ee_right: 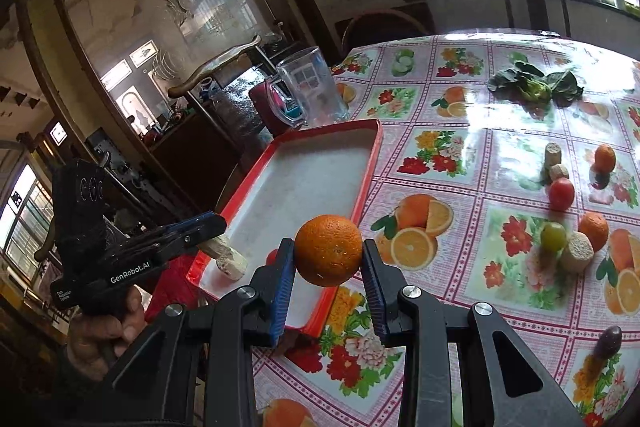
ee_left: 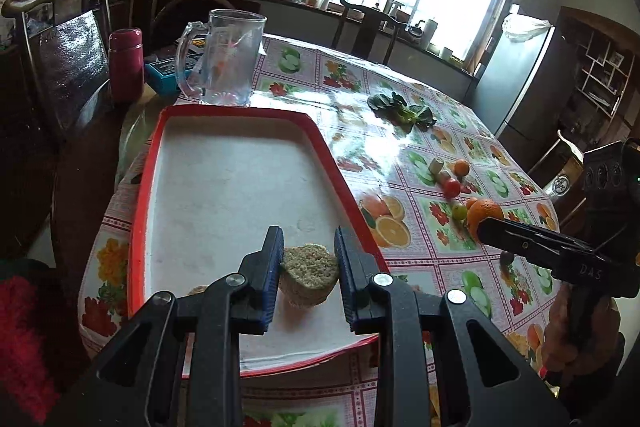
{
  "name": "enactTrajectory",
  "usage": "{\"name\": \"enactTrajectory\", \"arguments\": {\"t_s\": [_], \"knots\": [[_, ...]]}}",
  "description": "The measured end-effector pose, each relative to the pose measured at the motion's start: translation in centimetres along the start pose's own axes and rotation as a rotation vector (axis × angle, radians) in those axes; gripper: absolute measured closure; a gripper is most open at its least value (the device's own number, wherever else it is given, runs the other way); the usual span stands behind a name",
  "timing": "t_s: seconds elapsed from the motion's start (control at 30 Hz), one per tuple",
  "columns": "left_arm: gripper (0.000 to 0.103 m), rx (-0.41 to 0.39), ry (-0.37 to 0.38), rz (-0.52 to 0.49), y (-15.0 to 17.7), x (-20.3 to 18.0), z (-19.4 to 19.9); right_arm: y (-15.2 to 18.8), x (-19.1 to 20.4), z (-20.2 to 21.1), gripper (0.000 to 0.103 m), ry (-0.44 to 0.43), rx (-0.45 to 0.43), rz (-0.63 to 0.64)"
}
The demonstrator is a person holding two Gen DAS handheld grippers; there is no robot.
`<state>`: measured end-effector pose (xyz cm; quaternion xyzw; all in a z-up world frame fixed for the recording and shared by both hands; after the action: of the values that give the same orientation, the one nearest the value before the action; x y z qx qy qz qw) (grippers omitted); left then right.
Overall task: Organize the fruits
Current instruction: 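Carry the cylinder and orange to the tray and release both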
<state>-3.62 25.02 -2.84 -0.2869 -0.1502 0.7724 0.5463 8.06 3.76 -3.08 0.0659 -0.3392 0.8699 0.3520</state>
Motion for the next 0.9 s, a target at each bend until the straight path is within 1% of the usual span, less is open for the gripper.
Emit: {"name": "enactTrajectory", "arguments": {"t_s": [0.27, 0.53, 0.77, 0.9], "knots": [[0.079, -0.005, -0.032, 0.034, -1.0, 2.4, -0.1, -2.6, 2.1, -2.8, 0.07, -0.034, 0.032, 0.032], [0.079, 0.007, -0.057, 0.062, -2.1, 4.4, -1.1, -4.0, 2.9, -5.7, 0.07, -0.045, 0.073, 0.049], [0.079, 0.048, -0.071, 0.078, -2.8, 5.5, -3.2, -4.7, 2.7, -8.4, 0.07, -0.041, 0.124, 0.048], [0.079, 0.082, -0.074, 0.09, -2.8, 6.0, -4.5, -4.9, 3.1, -10.8, 0.07, -0.028, 0.181, 0.068]]}}
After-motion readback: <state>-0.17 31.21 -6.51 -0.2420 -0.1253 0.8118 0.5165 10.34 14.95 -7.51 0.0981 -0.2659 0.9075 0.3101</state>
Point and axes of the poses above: each gripper's, at about its wrist camera, not at the fingertips, and z roughly against the way its jaws point, x to its left, y to its underside, the point moved 1 cm from there along -z, roughly the way its jaws point, and after that the axes turned 14 degrees about x, right-handed, at the moved point
